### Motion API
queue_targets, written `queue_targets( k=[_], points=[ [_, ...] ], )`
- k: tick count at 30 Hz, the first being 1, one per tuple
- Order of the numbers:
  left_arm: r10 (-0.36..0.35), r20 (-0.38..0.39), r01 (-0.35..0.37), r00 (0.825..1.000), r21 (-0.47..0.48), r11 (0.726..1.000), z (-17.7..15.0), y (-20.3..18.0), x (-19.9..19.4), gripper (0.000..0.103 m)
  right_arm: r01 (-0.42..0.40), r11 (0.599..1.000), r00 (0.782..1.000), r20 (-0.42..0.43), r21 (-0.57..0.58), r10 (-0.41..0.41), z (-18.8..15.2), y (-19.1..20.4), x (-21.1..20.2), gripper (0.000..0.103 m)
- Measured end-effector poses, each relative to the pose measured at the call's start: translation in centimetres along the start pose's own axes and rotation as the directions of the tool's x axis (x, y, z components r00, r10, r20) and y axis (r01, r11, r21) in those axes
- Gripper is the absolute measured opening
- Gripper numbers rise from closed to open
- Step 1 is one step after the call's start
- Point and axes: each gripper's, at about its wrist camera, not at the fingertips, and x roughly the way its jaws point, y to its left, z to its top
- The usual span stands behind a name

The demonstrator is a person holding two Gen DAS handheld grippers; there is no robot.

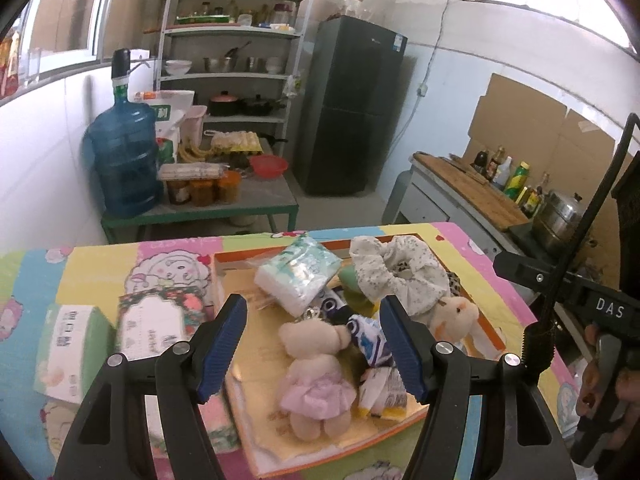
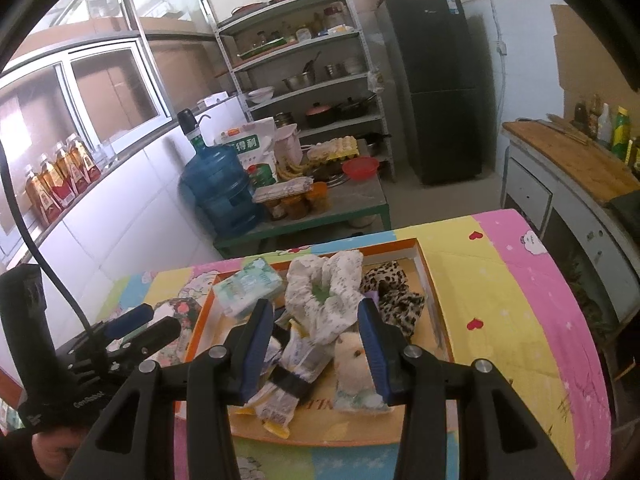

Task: Organize soft objects
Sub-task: 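Withdraw both open tools from the box back over the mat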

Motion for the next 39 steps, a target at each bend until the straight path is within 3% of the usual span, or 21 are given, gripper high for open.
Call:
queue_targets(
  k=[7, 22, 30, 39],
  points=[
    [0.072, 0.007, -0.072, 0.997, 0.031, 0.997, -0.4, 1.9, -3.5, 0.07, 0.021, 1.0, 1.0, 0.016, 0.001, -0.021, -1.4, 3.6, -1.7, 0.044],
    [0.018, 0.109, -0.024, 0.994, 0.051, 0.998, -3.0, 6.4, -13.9, 0.07, 0.052, 0.999, 0.994, 0.095, -0.014, -0.05, -4.7, 12.5, -7.9, 0.044],
    [0.112, 0.157, -0.115, 0.981, 0.009, 0.993, -4.9, 7.6, -19.3, 0.07, 0.089, 0.996, 0.99, 0.105, 0.005, -0.089, -7.3, 15.9, -11.1, 0.044],
    [0.139, 0.151, -0.139, 0.979, -0.012, 0.99, -6.4, 8.5, -24.0, 0.069, 0.153, 0.988, 0.981, 0.116, 0.033, -0.156, -10.5, 19.4, -14.7, 0.044]
  ],
)
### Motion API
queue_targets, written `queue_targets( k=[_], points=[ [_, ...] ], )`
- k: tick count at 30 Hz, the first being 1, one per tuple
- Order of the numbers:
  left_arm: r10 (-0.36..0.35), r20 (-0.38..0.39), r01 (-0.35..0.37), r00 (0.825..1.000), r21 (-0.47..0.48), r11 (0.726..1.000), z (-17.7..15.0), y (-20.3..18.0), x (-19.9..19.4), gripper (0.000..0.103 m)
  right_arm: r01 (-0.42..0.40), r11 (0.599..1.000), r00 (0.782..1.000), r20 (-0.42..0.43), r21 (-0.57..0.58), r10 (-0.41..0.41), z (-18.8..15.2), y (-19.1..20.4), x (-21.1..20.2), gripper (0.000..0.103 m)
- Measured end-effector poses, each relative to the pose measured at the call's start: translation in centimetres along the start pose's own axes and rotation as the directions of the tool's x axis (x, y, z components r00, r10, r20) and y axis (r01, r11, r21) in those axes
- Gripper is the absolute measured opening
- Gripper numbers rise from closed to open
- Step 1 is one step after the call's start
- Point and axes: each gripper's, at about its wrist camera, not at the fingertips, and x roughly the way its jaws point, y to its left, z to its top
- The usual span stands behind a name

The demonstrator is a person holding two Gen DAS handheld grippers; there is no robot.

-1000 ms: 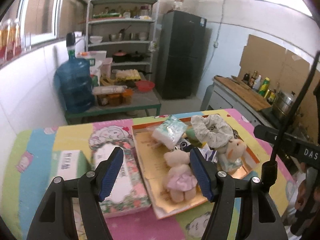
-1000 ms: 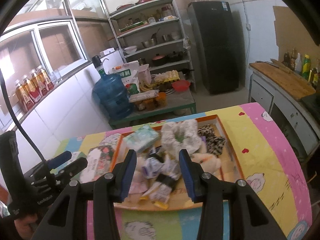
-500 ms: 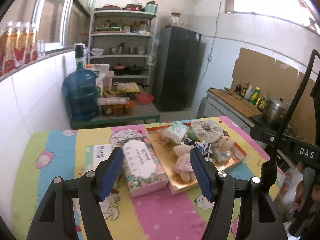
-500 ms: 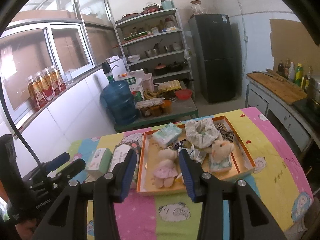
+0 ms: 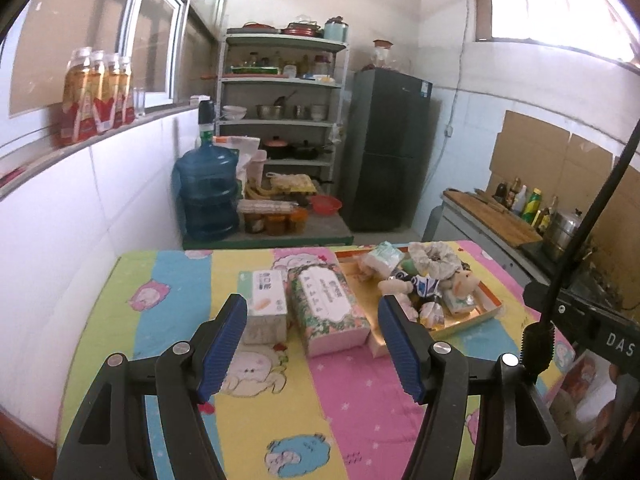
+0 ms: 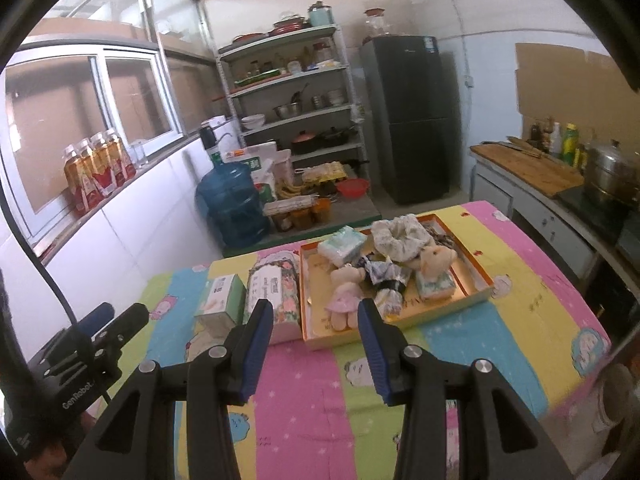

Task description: Organize soft objects

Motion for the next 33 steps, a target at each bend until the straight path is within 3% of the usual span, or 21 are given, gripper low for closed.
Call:
queue_targets(
  k=[14, 33],
  points=[
    [0.071, 0.014, -0.071, 0.997, 0.029, 0.997, -1.2, 0.4, -4.6, 0.069, 0.051, 0.999, 0.999, 0.017, -0.01, -0.051, -2.8, 2.3, -3.6, 0.044],
    [0.116, 0.026, -0.117, 0.993, 0.021, 0.993, -1.6, 1.5, -5.5, 0.069, 0.148, 0.989, 0.988, 0.037, 0.012, -0.148, -4.2, -0.2, -6.4, 0.044]
  ],
)
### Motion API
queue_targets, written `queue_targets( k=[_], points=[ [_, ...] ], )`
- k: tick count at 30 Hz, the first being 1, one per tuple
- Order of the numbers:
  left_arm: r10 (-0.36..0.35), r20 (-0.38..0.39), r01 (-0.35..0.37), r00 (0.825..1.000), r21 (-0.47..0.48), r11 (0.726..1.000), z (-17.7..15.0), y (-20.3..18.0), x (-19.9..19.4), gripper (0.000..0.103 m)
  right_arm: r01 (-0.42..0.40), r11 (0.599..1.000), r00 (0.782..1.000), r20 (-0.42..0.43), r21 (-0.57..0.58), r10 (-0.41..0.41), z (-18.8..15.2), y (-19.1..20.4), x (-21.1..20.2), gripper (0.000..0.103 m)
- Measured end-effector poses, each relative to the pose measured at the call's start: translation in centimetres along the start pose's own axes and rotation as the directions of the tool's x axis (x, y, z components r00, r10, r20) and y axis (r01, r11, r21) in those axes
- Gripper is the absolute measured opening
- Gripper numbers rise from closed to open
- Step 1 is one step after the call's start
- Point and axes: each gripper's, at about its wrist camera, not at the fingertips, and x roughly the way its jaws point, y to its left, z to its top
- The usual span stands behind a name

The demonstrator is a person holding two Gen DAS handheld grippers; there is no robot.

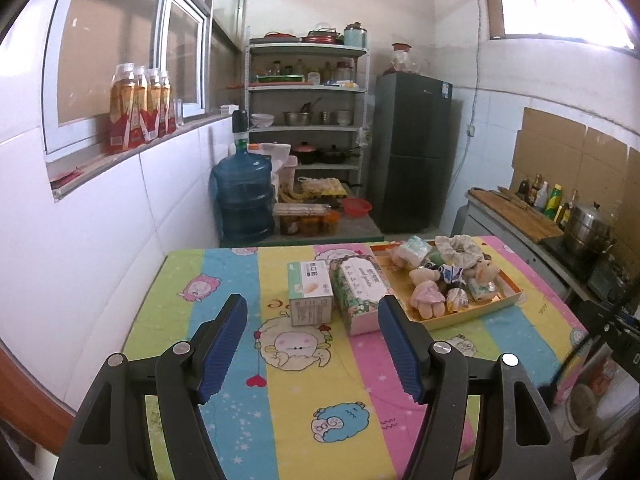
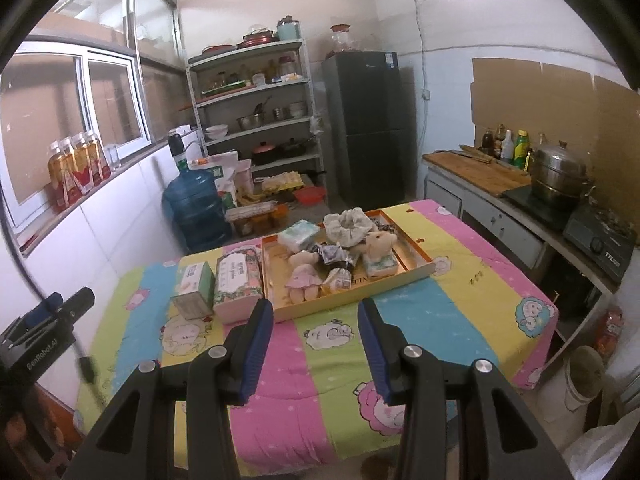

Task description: Organize soft objects

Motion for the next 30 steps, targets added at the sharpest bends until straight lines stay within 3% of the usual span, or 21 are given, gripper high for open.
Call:
queue_targets(
  k=[8, 30],
  points=[
    [-0.01, 0.004, 0.01, 1.0, 0.014, 1.0, 0.0, -0.6, -0.2, 0.069, -0.029, 0.999, 0.999, -0.046, -0.032, 0.028, -1.0, 1.4, 0.9, 0.044],
    [-0.019, -0.007, 0.02, 1.0, 0.018, 1.0, -0.1, -0.5, -0.4, 0.07, -0.045, 0.998, 0.998, -0.044, -0.052, 0.043, -1.0, 2.5, 1.1, 0.044]
  ],
)
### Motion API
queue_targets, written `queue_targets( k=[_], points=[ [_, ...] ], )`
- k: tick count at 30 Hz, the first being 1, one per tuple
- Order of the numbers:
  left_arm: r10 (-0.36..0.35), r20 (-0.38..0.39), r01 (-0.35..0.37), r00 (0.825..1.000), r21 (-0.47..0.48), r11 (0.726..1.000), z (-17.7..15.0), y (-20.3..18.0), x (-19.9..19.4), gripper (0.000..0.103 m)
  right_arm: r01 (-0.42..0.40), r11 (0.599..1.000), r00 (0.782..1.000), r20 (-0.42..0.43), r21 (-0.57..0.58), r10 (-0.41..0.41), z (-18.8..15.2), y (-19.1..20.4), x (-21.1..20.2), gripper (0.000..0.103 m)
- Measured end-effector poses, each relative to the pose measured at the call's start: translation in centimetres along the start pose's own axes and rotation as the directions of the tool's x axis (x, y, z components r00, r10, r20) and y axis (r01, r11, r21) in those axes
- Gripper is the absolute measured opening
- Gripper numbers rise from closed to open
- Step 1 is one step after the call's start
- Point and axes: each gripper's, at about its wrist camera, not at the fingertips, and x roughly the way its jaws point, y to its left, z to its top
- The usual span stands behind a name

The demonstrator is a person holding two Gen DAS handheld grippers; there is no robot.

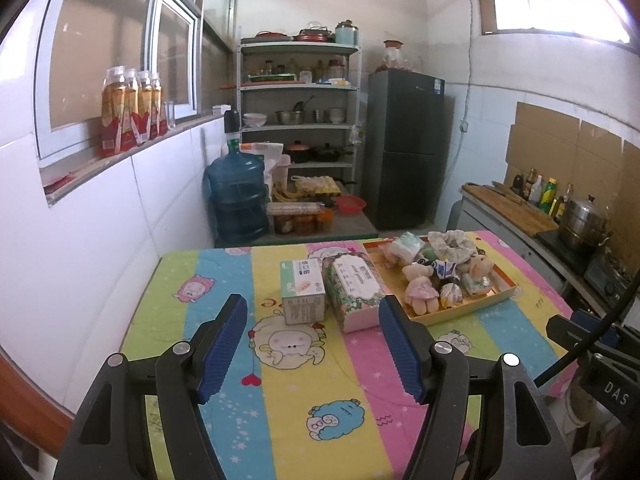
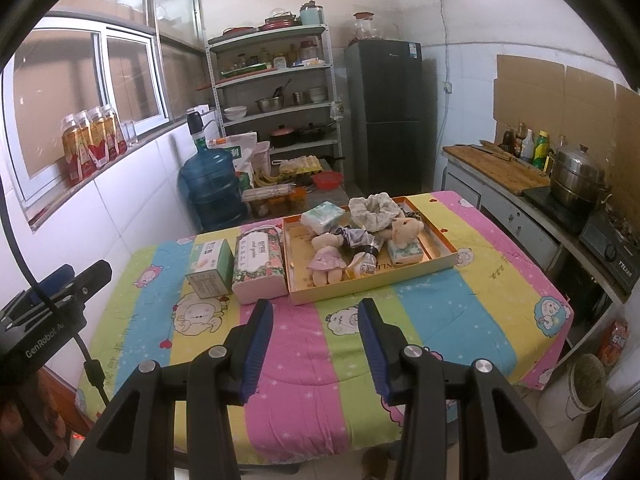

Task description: Organize soft objects

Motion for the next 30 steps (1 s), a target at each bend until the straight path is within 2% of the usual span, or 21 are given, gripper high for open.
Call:
queue_targets(
  k=[30],
  points=[
    [-0.007, -0.009, 0.007, 1.0, -0.001, 1.0, -0.17, 0.16, 0.17, 0.07, -0.003, 1.0, 1.0, -0.001, -0.002, 0.003, 0.14, 0.32, 0.0, 0.044]
  ],
)
